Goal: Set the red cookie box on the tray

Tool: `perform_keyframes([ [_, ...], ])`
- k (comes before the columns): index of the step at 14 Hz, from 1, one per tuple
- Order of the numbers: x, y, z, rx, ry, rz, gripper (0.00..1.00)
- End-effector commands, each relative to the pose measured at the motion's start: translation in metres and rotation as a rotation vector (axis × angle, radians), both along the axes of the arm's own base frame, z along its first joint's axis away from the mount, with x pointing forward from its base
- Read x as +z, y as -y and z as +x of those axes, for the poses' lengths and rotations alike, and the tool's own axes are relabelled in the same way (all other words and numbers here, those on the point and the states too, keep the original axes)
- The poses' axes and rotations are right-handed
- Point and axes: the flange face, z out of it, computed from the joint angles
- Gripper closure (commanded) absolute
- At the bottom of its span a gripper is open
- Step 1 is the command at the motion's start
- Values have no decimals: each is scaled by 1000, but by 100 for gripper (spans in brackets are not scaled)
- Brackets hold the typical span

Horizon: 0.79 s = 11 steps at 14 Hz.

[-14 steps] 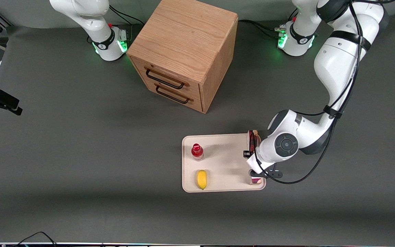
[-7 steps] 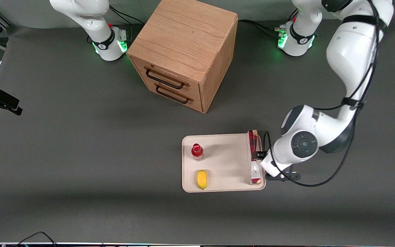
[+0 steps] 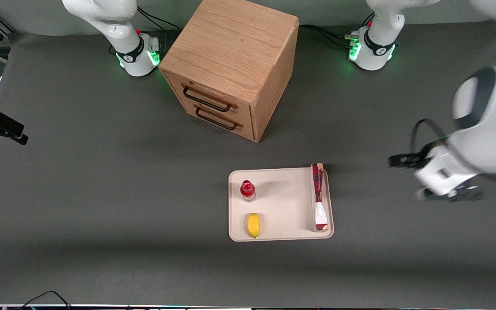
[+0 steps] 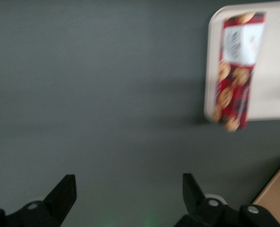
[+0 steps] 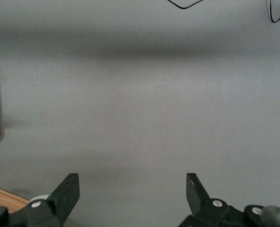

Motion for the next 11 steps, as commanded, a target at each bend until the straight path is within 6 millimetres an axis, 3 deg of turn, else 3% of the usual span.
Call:
perform_keyframes([
  [1, 35, -34, -38, -42, -29, -4, 0],
  [5, 63, -47, -68, -35, -3, 6, 0],
  [8, 86, -44, -65, -46, 32, 4, 0],
  [11, 90, -41, -66, -56, 39, 5, 0],
])
